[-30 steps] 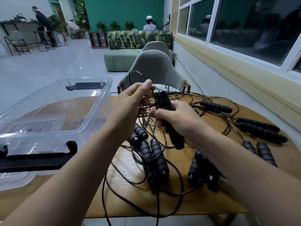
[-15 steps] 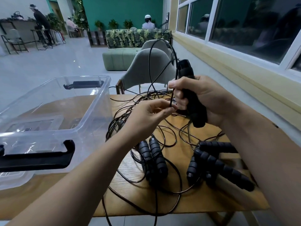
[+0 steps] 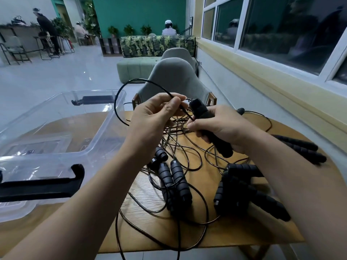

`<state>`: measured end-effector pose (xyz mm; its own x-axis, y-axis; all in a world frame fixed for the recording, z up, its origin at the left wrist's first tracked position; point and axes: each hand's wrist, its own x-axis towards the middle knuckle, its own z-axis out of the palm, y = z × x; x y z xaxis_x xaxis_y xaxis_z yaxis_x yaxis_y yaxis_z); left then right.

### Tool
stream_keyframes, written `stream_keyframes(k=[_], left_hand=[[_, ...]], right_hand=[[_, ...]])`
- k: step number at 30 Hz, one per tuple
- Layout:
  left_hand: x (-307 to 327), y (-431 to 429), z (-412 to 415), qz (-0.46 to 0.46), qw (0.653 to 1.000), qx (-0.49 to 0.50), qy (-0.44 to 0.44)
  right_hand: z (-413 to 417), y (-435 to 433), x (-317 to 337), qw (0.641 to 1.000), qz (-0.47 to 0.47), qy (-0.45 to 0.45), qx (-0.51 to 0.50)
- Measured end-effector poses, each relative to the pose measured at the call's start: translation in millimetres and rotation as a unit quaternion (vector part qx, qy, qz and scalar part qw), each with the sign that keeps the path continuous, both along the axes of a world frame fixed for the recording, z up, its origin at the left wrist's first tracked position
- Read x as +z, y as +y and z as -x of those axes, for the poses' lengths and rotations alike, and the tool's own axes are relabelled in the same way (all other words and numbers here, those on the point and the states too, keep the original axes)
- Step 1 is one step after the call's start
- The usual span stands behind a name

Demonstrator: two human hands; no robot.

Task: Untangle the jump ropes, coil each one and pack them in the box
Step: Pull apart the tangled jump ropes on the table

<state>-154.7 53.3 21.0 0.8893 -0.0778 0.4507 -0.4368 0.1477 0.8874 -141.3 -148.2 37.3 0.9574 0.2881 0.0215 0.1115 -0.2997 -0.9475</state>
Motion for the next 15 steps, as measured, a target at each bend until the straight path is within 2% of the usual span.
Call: stream_keyframes(k=[3,6,12,15], left_hand=[[1,-1,1,0.025,1.000,0.001,0.017],[-1,-2,0,0.007,0.999,0.007,0.034],[-18,-12,-2,-0.119,0.991,0.008,0.053],[-24,-21,0,-0.165,0.986,-0.010,0.032]], right_hand=[[1,1,3,1.000,-0.004,0.003,-0.011],[2,0,9,0.999,-0.049,0.017,-0.012],[14,-1,31,0.993,-0.113,0.019,0.037],[22,2,40,0.989,-0.126,0.024,0.070]])
